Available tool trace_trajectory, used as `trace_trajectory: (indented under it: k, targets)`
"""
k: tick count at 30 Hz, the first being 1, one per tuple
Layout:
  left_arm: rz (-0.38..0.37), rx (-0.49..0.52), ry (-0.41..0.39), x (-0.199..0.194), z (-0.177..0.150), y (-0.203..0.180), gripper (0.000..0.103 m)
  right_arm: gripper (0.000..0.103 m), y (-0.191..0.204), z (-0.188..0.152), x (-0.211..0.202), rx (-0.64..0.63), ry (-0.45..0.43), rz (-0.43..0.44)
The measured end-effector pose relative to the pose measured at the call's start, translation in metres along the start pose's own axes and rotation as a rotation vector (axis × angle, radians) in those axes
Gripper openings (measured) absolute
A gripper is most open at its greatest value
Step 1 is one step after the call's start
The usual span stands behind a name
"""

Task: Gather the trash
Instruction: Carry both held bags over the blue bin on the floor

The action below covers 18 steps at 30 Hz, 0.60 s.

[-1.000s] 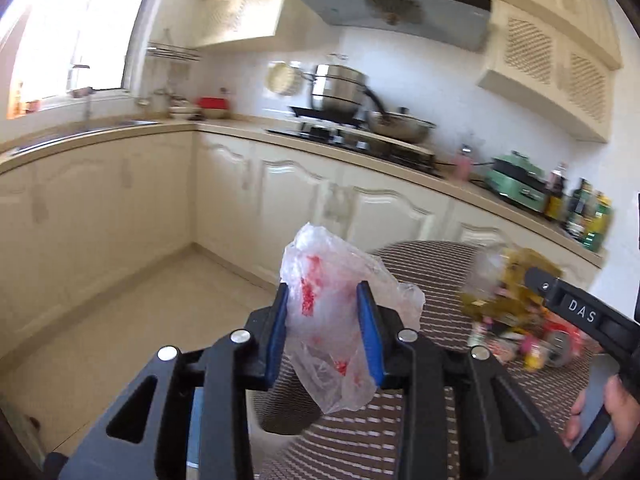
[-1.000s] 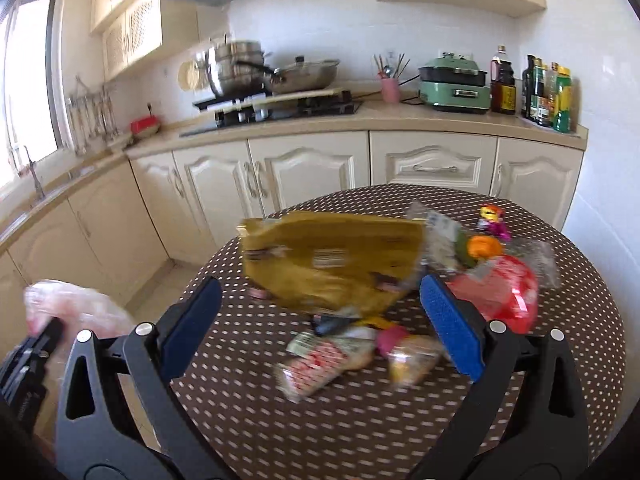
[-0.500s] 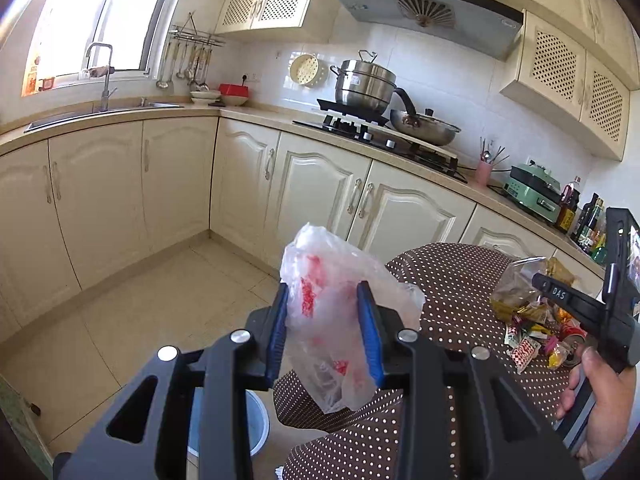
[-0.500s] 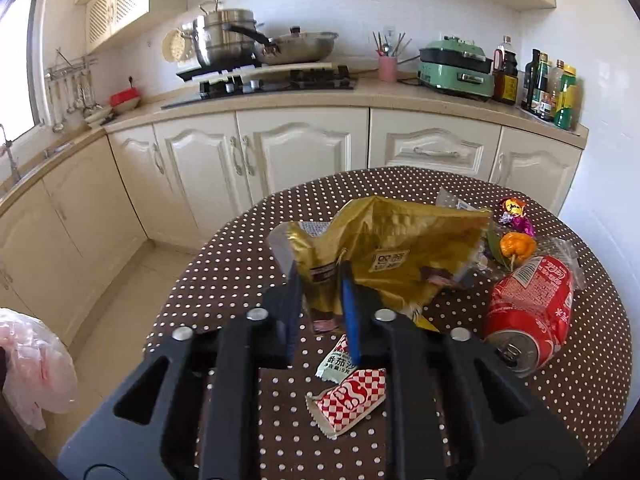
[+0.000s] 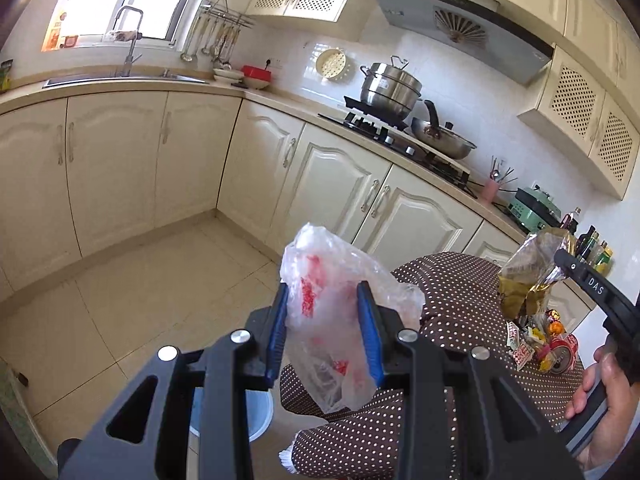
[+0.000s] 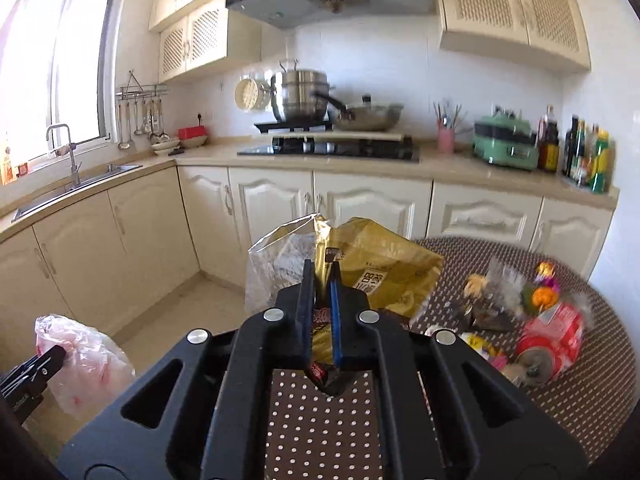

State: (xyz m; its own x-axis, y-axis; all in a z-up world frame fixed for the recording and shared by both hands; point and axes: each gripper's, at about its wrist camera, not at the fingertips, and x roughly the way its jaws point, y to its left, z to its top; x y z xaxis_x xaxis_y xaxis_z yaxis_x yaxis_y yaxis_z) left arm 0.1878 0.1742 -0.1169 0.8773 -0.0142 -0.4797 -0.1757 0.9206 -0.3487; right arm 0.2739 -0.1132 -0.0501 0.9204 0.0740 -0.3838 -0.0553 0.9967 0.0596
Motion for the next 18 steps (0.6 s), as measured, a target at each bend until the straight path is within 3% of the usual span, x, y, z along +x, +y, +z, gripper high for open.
trace_trajectory:
  k: [11, 18]
  targets:
    - [-0.03, 0.018, 0.052, 0.01, -0.012, -0.003, 0.033, 0.007, -0.028, -0.01, 0.015, 0.046, 0.092, 0.02]
    - [-0.015, 0.016, 0.062, 0.013, -0.014, 0.001, 0.033, 0.007, 0.007, -0.012, 0.007, 0.005, 0.084, 0.135]
